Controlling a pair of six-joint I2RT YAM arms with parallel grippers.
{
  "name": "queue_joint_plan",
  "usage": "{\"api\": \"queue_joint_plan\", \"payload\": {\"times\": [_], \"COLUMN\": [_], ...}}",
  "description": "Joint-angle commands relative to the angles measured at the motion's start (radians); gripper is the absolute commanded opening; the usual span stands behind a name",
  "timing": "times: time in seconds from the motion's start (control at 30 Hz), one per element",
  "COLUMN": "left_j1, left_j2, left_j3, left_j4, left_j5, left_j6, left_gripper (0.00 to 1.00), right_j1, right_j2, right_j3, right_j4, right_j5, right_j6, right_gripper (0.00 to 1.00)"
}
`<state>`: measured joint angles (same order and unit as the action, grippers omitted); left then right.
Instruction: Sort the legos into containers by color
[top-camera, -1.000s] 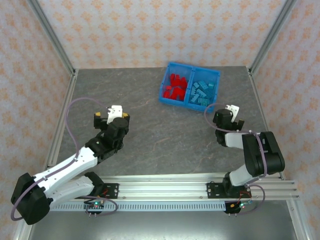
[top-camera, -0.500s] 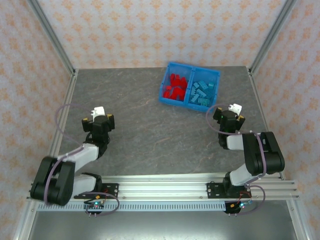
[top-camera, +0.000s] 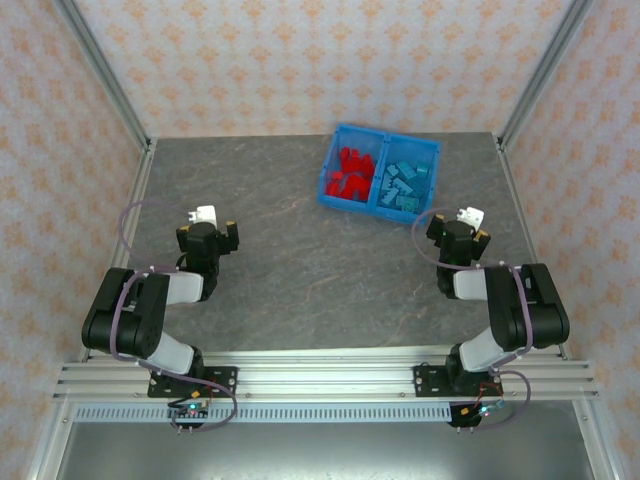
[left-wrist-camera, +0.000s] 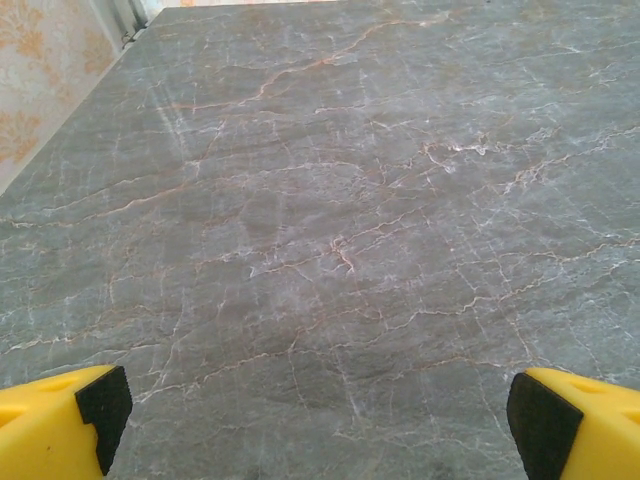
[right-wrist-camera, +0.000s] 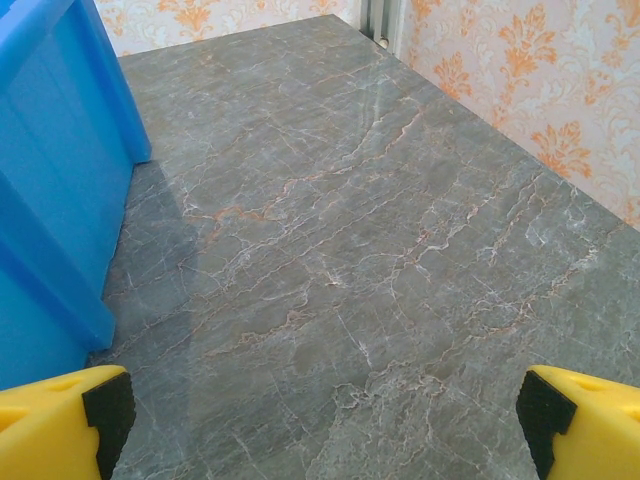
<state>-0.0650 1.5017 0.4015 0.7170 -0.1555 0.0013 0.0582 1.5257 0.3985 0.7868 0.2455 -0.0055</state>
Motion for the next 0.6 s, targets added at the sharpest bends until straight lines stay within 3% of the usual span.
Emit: {"api": "queue_joint_plan", "payload": {"times": [0.0,0.57], "left_j1": [0.005,0.005], "left_j2": [-0.004,-0.005], "left_j3": [0.016,0.016], "left_j4": [0.045,0.044], "left_j5": [0.013,0.015], "left_j6": [0.009,0.008], "left_gripper": [1.00,1.00], "right_j1": [0.006,0.006], "right_j2": [-0.006,-0.009], "right_j3": [0.000,-0.001], "right_j4": [0.025,0.028], "right_j5": [-0.001,-0.003], "right_j6": [-0.001,-0.001], "right_gripper": [0.99,0.99]}}
